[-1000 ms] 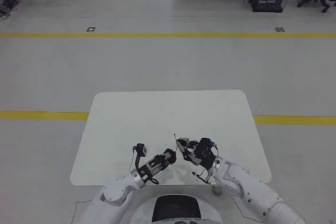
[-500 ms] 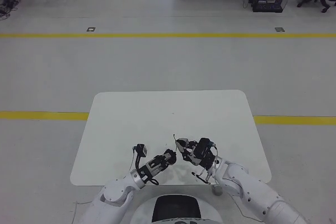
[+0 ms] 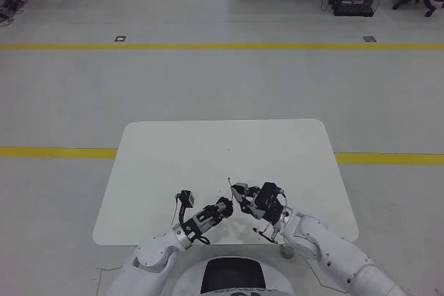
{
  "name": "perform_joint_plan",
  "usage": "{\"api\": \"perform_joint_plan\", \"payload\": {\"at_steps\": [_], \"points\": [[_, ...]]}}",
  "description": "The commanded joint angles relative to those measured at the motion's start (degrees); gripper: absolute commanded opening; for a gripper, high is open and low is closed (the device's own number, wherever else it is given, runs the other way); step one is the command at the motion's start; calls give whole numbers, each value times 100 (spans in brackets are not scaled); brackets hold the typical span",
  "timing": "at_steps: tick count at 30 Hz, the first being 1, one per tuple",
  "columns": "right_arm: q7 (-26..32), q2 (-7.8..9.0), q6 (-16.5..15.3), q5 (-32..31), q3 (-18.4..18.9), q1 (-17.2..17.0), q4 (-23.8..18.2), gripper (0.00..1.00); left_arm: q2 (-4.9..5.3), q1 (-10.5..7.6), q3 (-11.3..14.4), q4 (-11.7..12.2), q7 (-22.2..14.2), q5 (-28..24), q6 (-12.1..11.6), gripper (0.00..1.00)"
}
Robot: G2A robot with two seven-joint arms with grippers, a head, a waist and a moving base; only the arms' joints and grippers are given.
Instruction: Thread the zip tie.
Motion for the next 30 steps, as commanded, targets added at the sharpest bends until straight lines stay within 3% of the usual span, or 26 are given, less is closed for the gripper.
{"api": "perform_joint_plan", "payload": {"at_steps": [1,23,30], "points": [[15,0,0,8,-13,7,5,0,-14,5,-15,5,-11,8,0,0],[43,7,0,-13,56,-56,-64,0,-139,59,-181,24,-94,170,0,0],[76,-3,0,24,158,-136,-107,0,-168,117,-159,34,228,580,0,0]]}}
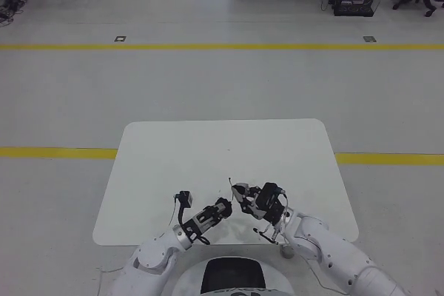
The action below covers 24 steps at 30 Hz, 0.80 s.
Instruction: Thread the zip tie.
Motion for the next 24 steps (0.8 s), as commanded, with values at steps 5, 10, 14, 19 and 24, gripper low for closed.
{"api": "perform_joint_plan", "payload": {"at_steps": [5,10,14,19,24], "points": [[41,-4,6,26,25,-9,3,0,-3,3,4,13,37,-6,0,0],[49,-5,19,31,27,-12,4,0,-7,-19,82,-51,157,75,0,0],[-53,-41,114,187,77,-70,113,0,-31,106,113,-191,300,-60,0,0],[-323,-90,96,360,121,-140,247,0,-88,305,119,-365,609,255,0,0],[-515,-133,0,411,90,-157,302,0,-126,357,193,-426,950,754,0,0]]}}
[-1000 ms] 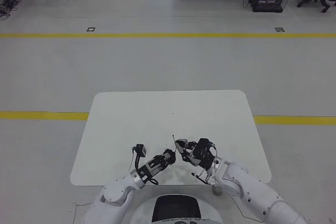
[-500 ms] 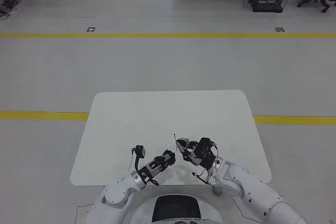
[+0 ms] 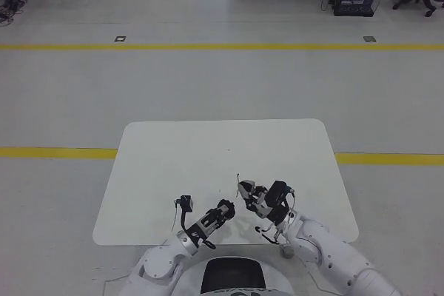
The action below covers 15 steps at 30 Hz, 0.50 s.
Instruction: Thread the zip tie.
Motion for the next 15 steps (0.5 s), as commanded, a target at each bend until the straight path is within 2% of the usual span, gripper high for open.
{"api": "perform_joint_plan", "payload": {"at_steps": [1,6,15], "points": [[-23,-11,2,-3,-30,-2,8,0,-10,5,54,-8,145,172,0,0],[-7,-34,2,40,-110,9,64,0,-15,-4,139,-46,347,302,0,0],[-27,-60,2,55,-125,27,135,0,10,-10,189,-45,431,285,0,0]]}}
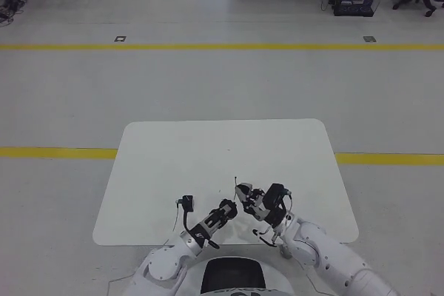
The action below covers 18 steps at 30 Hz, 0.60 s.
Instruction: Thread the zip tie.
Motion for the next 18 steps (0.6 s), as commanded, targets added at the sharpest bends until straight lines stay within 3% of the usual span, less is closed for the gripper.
{"api": "perform_joint_plan", "payload": {"at_steps": [1,18], "points": [[-10,-4,0,-10,14,-7,9,0,6,1,0,-6,1,-26,0,0],[33,-32,0,-23,94,-86,17,0,18,7,-9,-12,-8,-120,0,0]]}}
